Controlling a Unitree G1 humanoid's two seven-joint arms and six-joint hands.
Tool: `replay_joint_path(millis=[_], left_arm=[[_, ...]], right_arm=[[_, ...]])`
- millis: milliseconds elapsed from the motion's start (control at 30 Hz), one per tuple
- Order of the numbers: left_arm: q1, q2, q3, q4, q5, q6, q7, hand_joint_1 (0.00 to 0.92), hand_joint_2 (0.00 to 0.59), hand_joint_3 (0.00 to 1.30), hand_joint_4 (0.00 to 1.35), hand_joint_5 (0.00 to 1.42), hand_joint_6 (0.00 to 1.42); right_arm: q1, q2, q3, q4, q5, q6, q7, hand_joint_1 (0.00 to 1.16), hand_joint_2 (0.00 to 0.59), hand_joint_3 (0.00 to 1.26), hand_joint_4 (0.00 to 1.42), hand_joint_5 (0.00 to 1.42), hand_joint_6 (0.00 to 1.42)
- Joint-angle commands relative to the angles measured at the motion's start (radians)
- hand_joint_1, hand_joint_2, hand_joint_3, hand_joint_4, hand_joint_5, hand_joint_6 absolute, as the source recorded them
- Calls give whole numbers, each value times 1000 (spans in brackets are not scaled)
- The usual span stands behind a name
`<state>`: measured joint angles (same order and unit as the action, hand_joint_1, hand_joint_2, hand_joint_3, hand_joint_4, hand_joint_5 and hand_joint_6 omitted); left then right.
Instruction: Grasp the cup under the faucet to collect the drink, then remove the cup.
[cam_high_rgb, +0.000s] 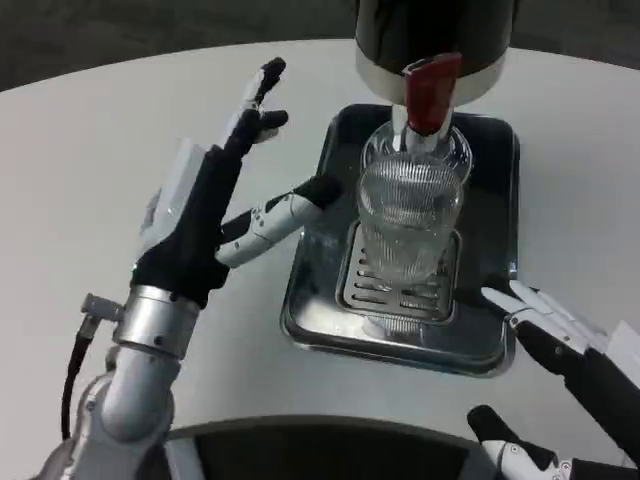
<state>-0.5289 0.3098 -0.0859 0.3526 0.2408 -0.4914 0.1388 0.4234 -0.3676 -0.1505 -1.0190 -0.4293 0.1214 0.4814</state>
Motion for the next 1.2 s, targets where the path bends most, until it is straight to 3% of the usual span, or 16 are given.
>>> replay_joint_path(millis=[33, 167, 400, 833, 1200], left_arm=[[19, 20, 64, -209, -168, 97, -153, 54, 2, 181, 153, 280, 290], [22, 25, 99, -315, -255, 182, -235, 54, 0, 234, 207, 320, 325], [12, 9, 137, -375, -353, 280, -321, 41, 0, 305, 280, 358, 339], [-54, -22, 163, -381, -528, 421, -458, 66, 28, 459, 414, 418, 385], [-75, -49, 155, -431, -617, 529, -532, 56, 39, 410, 353, 416, 397]], right_arm=[[-5, -6, 13, 12, -1, -2, -4, 677, 481, 115, 21, 0, 0], [-9, -8, 13, 11, -2, 3, -2, 677, 481, 115, 21, 0, 0], [-7, -6, 21, 12, -7, 4, -3, 677, 481, 115, 21, 0, 0], [8, -4, 12, 9, 1, -4, -8, 677, 481, 115, 21, 0, 0], [19, 0, 6, 8, 5, -9, -12, 675, 481, 115, 29, 0, 0]])
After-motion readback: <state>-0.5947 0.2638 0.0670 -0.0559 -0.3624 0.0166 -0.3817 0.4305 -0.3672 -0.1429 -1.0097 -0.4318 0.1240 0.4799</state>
